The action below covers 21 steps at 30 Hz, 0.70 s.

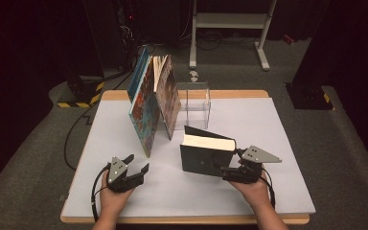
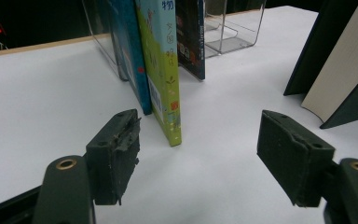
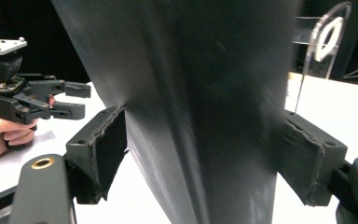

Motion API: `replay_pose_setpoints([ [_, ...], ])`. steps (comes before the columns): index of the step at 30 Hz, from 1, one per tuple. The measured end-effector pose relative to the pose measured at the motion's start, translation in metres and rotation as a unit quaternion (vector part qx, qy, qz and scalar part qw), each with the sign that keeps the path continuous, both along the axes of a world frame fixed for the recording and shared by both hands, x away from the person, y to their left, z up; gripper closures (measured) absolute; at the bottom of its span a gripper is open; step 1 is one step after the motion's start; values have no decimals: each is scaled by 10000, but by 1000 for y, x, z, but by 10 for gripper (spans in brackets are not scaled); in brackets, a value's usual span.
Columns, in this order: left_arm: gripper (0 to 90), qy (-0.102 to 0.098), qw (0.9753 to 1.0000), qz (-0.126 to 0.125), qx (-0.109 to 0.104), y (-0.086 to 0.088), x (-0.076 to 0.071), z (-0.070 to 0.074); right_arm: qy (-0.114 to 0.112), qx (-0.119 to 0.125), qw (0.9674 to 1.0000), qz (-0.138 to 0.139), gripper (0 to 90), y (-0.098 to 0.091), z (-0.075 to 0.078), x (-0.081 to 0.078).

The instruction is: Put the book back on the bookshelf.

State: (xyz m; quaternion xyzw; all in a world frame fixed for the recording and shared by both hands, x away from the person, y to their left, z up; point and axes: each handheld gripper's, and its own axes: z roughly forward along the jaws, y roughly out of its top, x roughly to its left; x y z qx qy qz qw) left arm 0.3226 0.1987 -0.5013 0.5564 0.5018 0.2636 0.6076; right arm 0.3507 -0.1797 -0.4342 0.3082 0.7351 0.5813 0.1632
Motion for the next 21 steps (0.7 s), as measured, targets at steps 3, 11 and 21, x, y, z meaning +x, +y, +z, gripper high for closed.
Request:
replay_pose_setpoints([
  [3, 296, 21, 10000, 38, -29, 1, 1, 0, 29, -56, 10000, 64, 198, 5, 5, 6],
  [11, 301, -10, 9999, 109, -66, 3, 1, 0, -93, -143, 9993, 335, 294, 5, 6, 4],
  [21, 303, 33, 9998, 156, -82, 4, 2, -2, -475, -392, 9975, 358, 534, 5, 3, -12],
])
